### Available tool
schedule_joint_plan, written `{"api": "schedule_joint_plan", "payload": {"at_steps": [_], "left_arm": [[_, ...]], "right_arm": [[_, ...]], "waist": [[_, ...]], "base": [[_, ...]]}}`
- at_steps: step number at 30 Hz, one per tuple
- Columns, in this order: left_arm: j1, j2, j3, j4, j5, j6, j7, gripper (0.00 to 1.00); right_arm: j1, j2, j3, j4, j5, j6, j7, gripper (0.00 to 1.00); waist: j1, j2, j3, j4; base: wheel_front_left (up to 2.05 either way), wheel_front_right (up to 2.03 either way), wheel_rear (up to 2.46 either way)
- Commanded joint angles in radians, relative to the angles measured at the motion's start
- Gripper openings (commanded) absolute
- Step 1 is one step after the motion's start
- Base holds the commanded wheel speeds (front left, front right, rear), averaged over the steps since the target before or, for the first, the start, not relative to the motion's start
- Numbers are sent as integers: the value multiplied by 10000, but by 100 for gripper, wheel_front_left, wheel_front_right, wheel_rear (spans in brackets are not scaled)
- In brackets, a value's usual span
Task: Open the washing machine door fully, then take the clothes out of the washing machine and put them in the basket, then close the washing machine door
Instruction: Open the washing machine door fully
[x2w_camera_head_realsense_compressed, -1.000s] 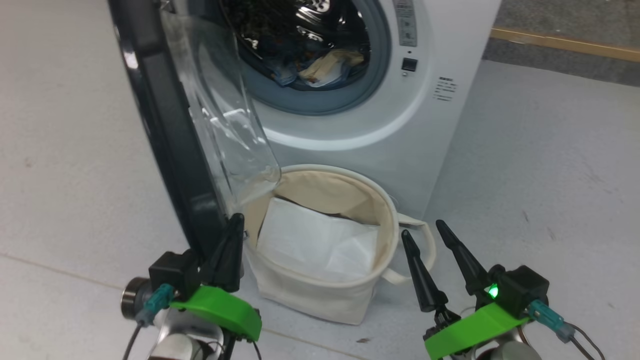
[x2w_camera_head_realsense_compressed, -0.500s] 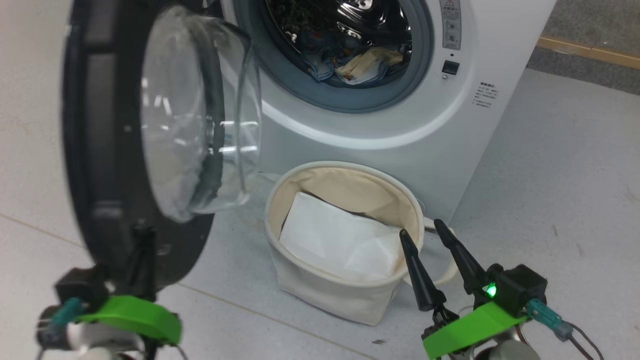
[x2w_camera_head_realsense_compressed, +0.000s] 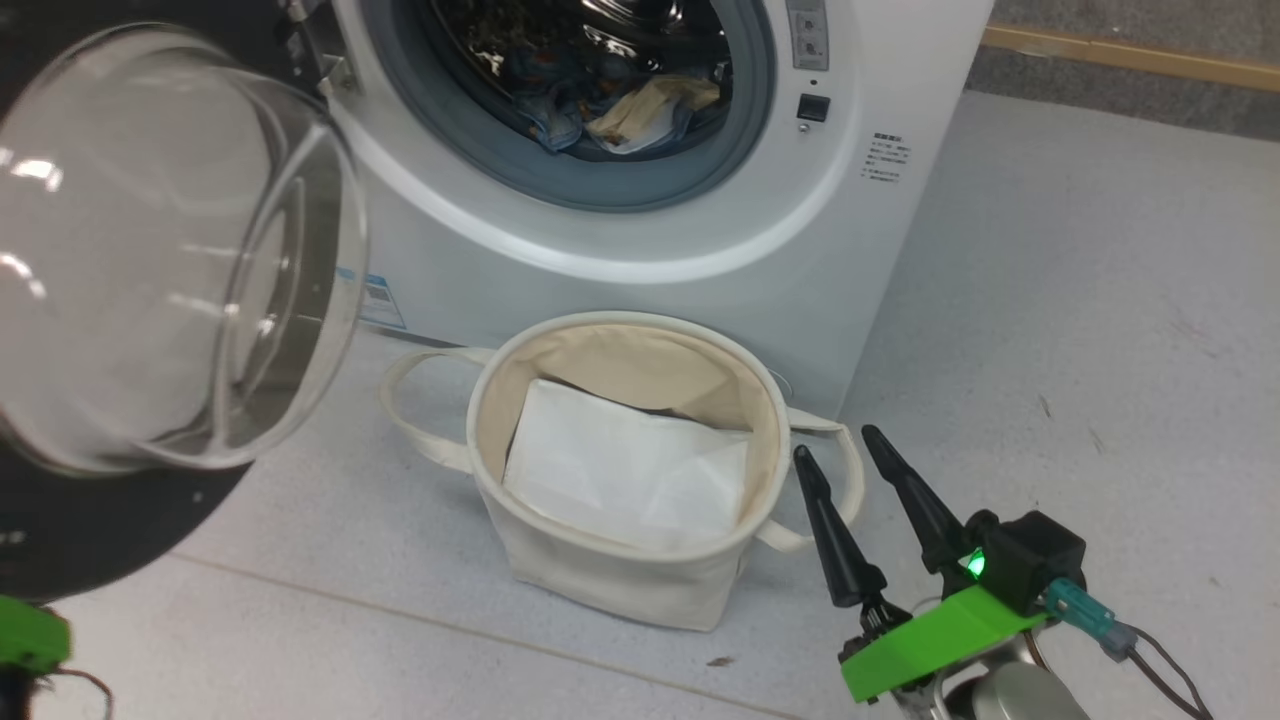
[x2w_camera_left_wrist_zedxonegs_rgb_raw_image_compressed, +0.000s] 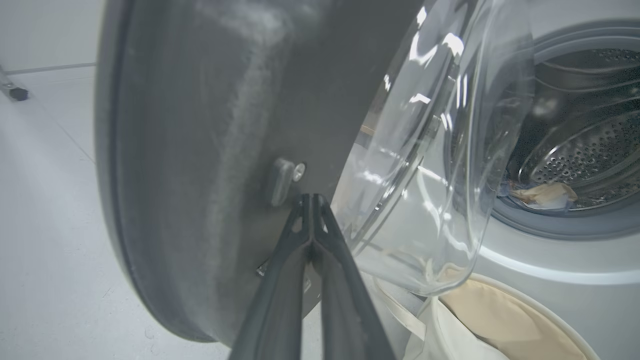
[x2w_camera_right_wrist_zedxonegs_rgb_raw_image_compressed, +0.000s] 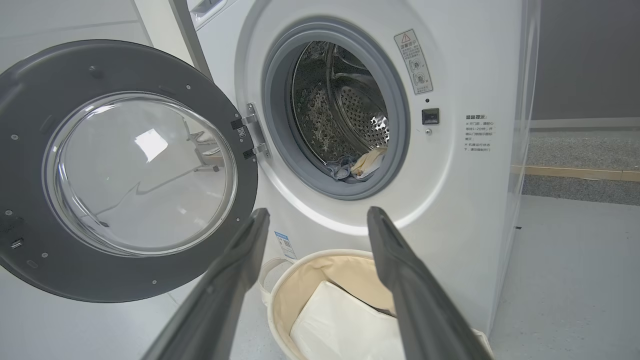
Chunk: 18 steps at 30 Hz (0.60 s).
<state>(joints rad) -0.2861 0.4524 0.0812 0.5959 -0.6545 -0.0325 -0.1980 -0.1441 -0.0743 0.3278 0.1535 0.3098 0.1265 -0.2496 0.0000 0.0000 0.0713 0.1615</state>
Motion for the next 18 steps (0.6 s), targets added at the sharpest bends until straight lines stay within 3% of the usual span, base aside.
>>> {"api": "schedule_joint_plan", "payload": {"at_steps": [1, 7, 12, 18], "left_arm": [[-696, 695, 746, 45, -159, 6, -279, 0], [-953, 883, 1424, 495, -333, -26, -558, 0], [-872, 722, 1214, 416, -7, -234, -612, 0], [-414, 212, 715, -696, 282, -410, -625, 0]], "right_arm": [[-419, 60, 155, -233, 96, 42, -122, 100], [-450, 104, 207, -151, 196, 42, -122, 100], [-520, 134, 285, -76, 240, 42, -122, 100], [-423, 167, 298, 23, 275, 42, -122, 100]], "waist": [[0, 0, 76, -92], [0, 0, 52, -4], [0, 0, -81, 266], [0, 0, -275, 542]], "base": [[0, 0, 0], [0, 0, 0], [0, 0, 0], [0, 0, 0]]}}
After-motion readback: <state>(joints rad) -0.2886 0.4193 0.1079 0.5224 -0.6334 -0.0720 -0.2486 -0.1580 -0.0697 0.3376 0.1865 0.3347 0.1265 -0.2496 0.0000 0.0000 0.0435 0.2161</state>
